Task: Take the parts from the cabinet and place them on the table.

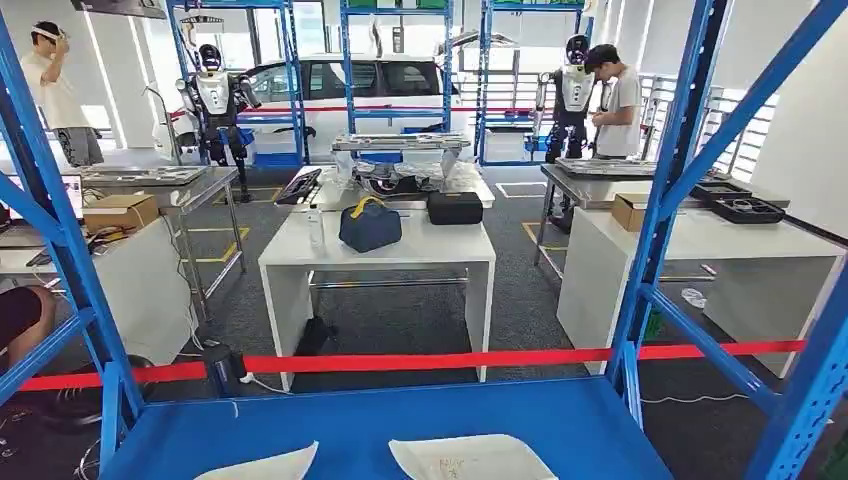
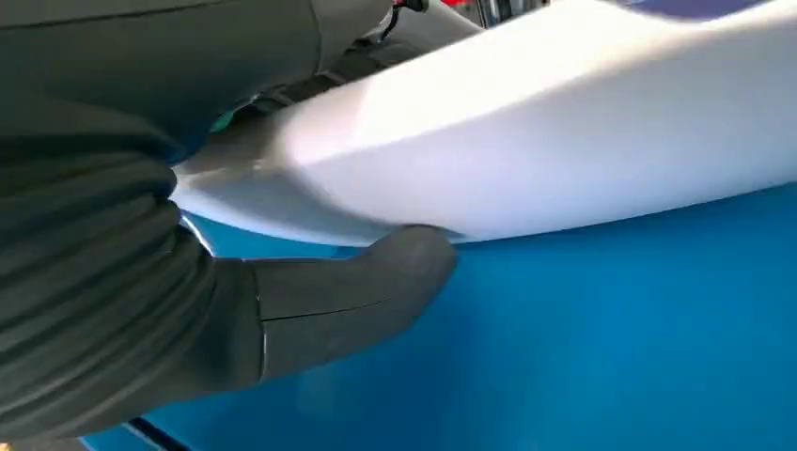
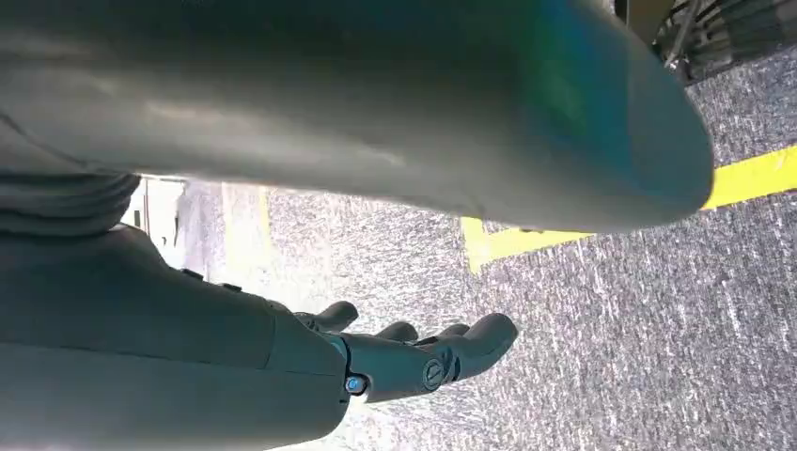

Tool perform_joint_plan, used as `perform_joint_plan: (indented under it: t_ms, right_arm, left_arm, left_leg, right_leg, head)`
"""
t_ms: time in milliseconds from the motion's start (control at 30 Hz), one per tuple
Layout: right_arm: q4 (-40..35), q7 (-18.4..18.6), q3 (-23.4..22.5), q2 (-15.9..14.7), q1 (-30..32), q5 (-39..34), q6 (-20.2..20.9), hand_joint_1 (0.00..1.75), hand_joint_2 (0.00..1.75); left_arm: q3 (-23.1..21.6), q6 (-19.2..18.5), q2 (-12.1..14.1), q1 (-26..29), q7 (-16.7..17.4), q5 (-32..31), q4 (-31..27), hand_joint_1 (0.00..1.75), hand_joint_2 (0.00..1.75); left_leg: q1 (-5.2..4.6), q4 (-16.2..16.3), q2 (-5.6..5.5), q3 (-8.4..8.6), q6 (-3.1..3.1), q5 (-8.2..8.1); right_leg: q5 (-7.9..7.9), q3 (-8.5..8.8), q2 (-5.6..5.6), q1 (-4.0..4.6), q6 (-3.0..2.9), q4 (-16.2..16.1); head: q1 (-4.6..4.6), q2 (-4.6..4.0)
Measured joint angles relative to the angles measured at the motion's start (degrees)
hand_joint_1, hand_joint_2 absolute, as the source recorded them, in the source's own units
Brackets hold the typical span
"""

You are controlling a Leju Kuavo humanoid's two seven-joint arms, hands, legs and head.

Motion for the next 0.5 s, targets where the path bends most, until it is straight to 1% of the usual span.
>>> perform_joint_plan:
  t_ms: [133, 300, 400, 500]
  right_arm:
    - [0.0, 0.0, 0.0, 0.0, 0.0, 0.0, 0.0, 0.00, 0.00]
    - [0.0, 0.1, 0.0, 0.0, 0.0, 0.0, 0.0, 0.00, 0.00]
    - [0.0, 0.1, 0.0, 0.0, 0.0, 0.0, 0.0, 0.00, 0.00]
    - [0.0, 0.0, 0.0, 0.0, 0.0, 0.0, 0.0, 0.00, 0.00]
  left_arm:
    - [0.0, 0.2, 0.0, -0.1, -0.2, 0.0, 0.0, 1.75, 1.75]
    - [0.0, 0.1, -0.1, -0.2, -2.4, 0.0, 0.0, 1.75, 1.75]
    - [0.0, 0.1, -0.2, -0.2, -3.0, -0.1, 0.0, 1.75, 1.75]
    - [0.0, 1.9, -0.6, -0.2, -3.2, -1.3, 0.0, 1.75, 1.75]
  left_leg:
    - [0.00, 0.0, 0.00, 0.01, 0.00, 0.00]
    - [0.00, 0.0, 0.00, 0.03, -0.01, 0.01]
    - [0.00, 0.0, 0.00, 0.03, -0.03, 0.03]
    - [0.00, 0.0, 0.00, 0.02, -0.03, 0.03]
  right_leg:
    - [0.00, 0.00, 0.00, 0.00, 0.00, 0.0]
    - [0.00, 0.01, 0.00, 0.00, 0.00, 0.0]
    - [0.00, 0.01, -0.01, 0.00, 0.00, 0.0]
    - [0.00, 0.01, -0.01, 0.00, 0.00, 0.0]
  head:
    - [0.00, 0.00]
    - [0.00, 0.00]
    - [0.00, 0.00]
    - [0.00, 0.00]
